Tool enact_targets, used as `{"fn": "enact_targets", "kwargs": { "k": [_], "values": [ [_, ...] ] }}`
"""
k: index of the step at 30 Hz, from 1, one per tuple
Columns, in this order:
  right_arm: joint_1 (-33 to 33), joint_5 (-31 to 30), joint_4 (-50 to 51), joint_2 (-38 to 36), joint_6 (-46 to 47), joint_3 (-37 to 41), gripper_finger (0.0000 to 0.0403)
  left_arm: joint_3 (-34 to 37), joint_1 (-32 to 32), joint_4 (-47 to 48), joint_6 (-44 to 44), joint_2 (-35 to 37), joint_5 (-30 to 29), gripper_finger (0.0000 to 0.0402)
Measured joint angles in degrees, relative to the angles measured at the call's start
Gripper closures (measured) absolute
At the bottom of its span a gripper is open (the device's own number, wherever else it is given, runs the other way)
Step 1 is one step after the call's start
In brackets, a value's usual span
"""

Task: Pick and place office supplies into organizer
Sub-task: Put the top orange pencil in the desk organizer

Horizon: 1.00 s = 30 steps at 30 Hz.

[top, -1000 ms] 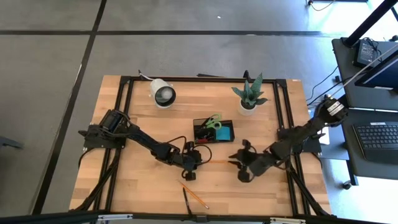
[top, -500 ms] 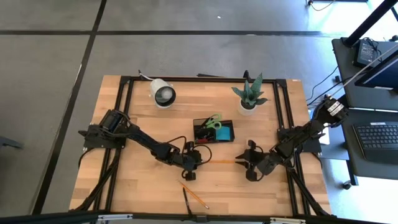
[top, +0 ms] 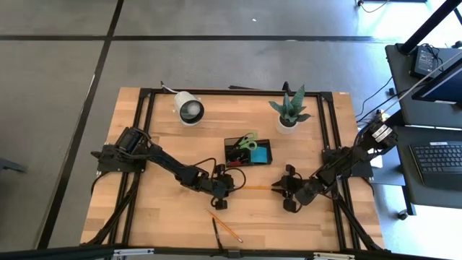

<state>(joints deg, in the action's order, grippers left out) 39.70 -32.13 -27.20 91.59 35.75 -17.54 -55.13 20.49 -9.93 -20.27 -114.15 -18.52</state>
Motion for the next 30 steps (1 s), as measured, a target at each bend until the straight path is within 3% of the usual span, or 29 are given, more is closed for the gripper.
{"fn": "enact_targets", "kwargs": {
  "k": [7, 14, 30],
  "values": [
    [-0.02, -0.75, 0.80, 4.34, -0.11, -2.57, 0.0331, 0.00, -0.02, 0.00, -0.19, 0.00, 0.01, 0.0329],
    [-0.17, 2.05, 3.47, 2.54, -1.57, -2.71, 0.0373, 0.02, -0.02, 0.00, -0.20, 0.00, 0.02, 0.0330],
    [-0.11, 4.32, 5.99, 1.68, 1.61, -2.75, 0.0346, 0.02, -0.02, 0.00, -0.17, 0.00, 0.05, 0.0330]
  ]
}}
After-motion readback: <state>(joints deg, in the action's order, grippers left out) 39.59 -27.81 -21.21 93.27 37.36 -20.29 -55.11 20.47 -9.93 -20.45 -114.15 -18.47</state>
